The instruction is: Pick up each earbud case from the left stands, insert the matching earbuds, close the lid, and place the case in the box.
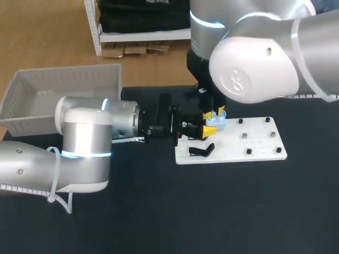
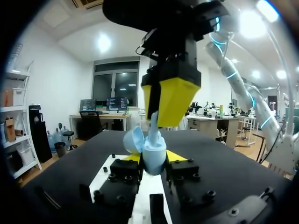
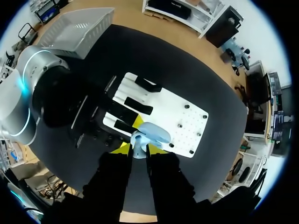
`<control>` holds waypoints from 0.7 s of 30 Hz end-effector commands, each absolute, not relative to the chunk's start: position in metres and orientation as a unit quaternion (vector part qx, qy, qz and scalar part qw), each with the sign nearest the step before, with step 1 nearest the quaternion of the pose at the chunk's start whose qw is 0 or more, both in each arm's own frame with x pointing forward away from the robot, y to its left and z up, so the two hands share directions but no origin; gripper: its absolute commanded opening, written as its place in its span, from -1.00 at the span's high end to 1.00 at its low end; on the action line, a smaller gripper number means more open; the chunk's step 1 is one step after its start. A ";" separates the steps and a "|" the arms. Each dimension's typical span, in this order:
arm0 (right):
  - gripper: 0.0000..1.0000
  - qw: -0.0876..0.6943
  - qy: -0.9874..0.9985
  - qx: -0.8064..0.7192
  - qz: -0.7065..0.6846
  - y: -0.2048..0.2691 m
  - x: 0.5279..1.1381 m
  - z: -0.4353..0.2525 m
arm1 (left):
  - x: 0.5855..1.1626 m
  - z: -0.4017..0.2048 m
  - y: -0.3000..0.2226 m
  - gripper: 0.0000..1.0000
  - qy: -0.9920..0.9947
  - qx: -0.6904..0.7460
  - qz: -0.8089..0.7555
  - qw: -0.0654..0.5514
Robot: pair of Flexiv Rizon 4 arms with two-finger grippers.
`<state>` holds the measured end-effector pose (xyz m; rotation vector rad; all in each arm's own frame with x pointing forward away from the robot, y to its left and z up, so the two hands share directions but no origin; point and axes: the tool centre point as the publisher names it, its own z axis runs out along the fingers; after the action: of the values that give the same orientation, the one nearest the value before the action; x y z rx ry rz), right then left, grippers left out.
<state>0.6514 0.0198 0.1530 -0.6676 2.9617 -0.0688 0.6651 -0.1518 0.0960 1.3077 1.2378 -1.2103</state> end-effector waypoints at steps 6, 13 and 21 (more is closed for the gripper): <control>1.00 0.053 0.975 -0.216 -0.024 0.020 0.653 0.151 | 0.665 0.096 -0.153 1.00 0.506 0.533 -0.492 0.467; 1.00 0.052 0.975 -0.214 -0.023 0.020 0.654 0.149 | 0.665 0.096 -0.153 1.00 0.506 0.533 -0.492 0.467; 1.00 0.050 0.975 -0.214 -0.023 0.020 0.656 0.147 | 0.665 0.096 -0.153 1.00 0.506 0.533 -0.492 0.467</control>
<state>0.6542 0.0195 0.1482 -0.6543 2.9683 -0.0672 0.6651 -0.1521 0.0959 1.3074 1.2379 -1.2100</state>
